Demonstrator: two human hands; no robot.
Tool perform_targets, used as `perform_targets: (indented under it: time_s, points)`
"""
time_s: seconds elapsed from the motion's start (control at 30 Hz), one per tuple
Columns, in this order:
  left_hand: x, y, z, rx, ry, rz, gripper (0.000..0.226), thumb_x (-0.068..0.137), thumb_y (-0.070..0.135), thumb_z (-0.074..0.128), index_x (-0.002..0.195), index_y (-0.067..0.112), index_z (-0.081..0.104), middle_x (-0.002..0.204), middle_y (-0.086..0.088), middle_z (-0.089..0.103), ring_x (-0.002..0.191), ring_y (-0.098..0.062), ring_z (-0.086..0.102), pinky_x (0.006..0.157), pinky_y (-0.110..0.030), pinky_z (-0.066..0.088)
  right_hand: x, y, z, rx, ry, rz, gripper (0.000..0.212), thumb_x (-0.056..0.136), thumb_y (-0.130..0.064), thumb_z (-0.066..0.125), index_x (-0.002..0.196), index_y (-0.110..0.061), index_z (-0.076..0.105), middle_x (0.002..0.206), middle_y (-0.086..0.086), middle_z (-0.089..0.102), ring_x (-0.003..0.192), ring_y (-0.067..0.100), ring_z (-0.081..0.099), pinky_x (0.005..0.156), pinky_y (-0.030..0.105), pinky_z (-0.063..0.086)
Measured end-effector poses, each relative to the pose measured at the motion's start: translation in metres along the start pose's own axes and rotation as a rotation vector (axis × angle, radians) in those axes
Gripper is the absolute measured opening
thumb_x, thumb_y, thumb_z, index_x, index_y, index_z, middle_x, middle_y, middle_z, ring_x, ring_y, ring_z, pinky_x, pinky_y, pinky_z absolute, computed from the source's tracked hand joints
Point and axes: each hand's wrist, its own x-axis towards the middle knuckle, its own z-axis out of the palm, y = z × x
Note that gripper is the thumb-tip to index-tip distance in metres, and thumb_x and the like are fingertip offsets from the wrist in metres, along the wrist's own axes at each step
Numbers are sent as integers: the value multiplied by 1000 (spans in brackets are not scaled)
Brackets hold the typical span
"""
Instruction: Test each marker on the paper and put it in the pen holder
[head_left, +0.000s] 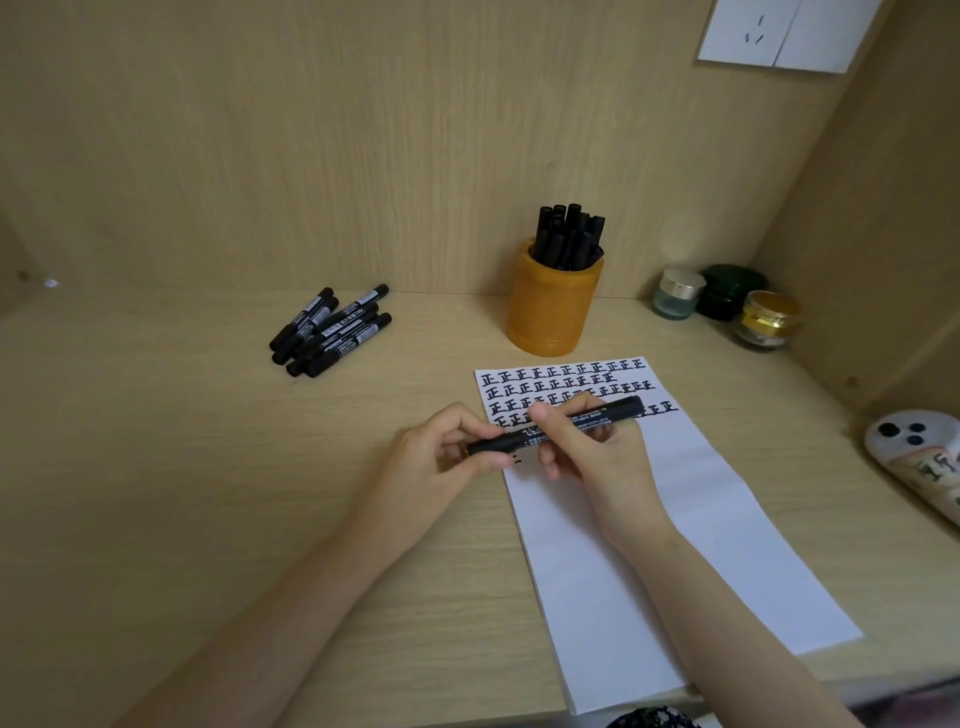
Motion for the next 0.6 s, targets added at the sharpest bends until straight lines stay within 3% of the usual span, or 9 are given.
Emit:
perform_targets:
  time_s: [0.1,0.23,0.33,0.5,0.6]
  points:
    - [1,-1,2,-2,22,27,19,73,5,76,80,18,64,86,26,70,85,0,67,80,-20,50,1,1,0,19,-12,-1,22,82,-9,70,64,-11,57,50,9,54,40,14,45,45,17,38]
    - [1,-1,3,-17,62,43,22,72,5,77,78,23,64,84,22,71,82,-15,67,79,-26,51,1,2,1,30,-34,-3,20,76,-17,70,66,-10,55,49,8,53,41,13,45,46,17,37]
    - [2,-1,4,-30,63,56,21,72,6,76,79,22,64,86,19,71,84,-23,66,80,-33,51,2,2,1,33,-41,-5,21,80,-11,69,67,-8,53,48,8,51,40,13,44,44,15,35]
    - [1,-1,3,-31,66,61,24,74,6,75,80,25,64,85,18,71,84,-22,66,80,-35,50,2,1,2,37,-35,13,22,81,-10,68,67,-7,52,48,8,50,41,12,43,44,14,34]
    - [2,0,6,-47,56,53,19,78,7,72,83,23,62,81,11,73,79,-17,69,79,-40,51,2,0,4,46,2,32,25,80,-18,69,60,-16,54,46,4,48,40,11,41,43,14,33]
